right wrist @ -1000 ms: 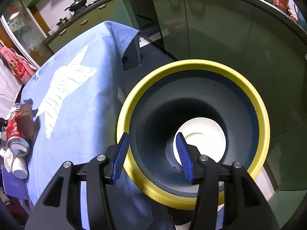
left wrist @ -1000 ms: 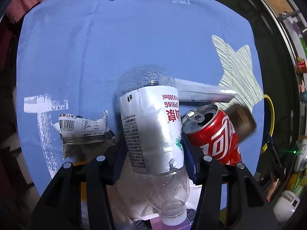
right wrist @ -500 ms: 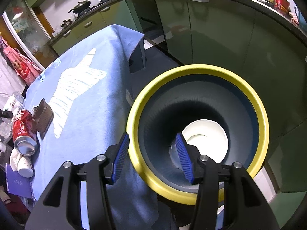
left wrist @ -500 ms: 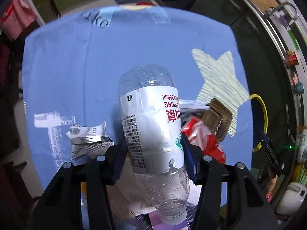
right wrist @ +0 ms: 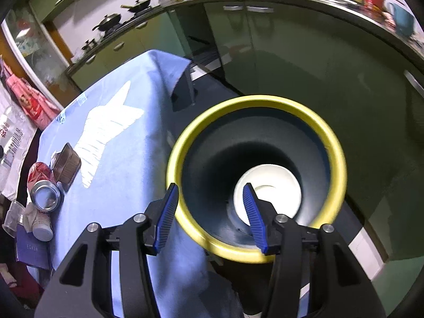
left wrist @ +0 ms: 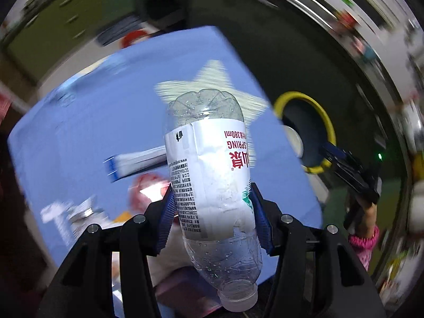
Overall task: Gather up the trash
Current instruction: 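Carry the water bottle over the bin and open the left gripper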
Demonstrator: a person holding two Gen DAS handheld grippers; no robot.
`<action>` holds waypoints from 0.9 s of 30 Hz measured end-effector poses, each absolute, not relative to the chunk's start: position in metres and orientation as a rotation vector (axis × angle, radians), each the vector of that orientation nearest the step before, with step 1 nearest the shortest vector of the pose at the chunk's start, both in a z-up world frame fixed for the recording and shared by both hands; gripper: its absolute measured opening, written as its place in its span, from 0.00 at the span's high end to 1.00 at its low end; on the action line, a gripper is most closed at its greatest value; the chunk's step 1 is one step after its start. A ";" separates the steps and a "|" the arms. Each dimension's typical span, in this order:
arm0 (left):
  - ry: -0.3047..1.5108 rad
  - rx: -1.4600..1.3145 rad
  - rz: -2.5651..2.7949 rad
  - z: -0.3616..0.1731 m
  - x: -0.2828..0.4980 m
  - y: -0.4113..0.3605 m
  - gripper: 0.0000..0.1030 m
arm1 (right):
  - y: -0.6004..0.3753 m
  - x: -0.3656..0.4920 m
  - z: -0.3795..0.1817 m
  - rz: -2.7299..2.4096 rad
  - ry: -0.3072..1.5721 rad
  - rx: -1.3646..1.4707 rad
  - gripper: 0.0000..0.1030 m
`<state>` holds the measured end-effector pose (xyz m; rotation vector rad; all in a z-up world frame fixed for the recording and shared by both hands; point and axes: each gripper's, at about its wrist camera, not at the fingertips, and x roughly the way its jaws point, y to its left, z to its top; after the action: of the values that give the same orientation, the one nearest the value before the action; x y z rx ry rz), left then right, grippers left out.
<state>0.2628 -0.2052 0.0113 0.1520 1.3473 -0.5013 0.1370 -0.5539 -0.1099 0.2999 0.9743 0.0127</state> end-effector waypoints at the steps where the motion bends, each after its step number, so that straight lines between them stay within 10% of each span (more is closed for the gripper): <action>1: 1.352 0.174 -0.542 0.009 0.261 -0.225 0.48 | -0.558 0.132 -0.109 0.004 0.971 0.304 0.53; 23: 1.613 0.465 -0.755 -0.139 0.278 -0.541 0.47 | -0.665 0.040 -0.130 -0.205 0.975 0.470 0.52; 27: 1.621 0.466 -0.733 -0.147 0.283 -0.553 0.26 | -0.666 0.039 -0.133 -0.206 0.976 0.481 0.49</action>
<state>0.2834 -0.5534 -0.1472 0.4660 1.6207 -0.7327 0.0394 -0.6659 -0.1329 0.4805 0.9757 -0.2055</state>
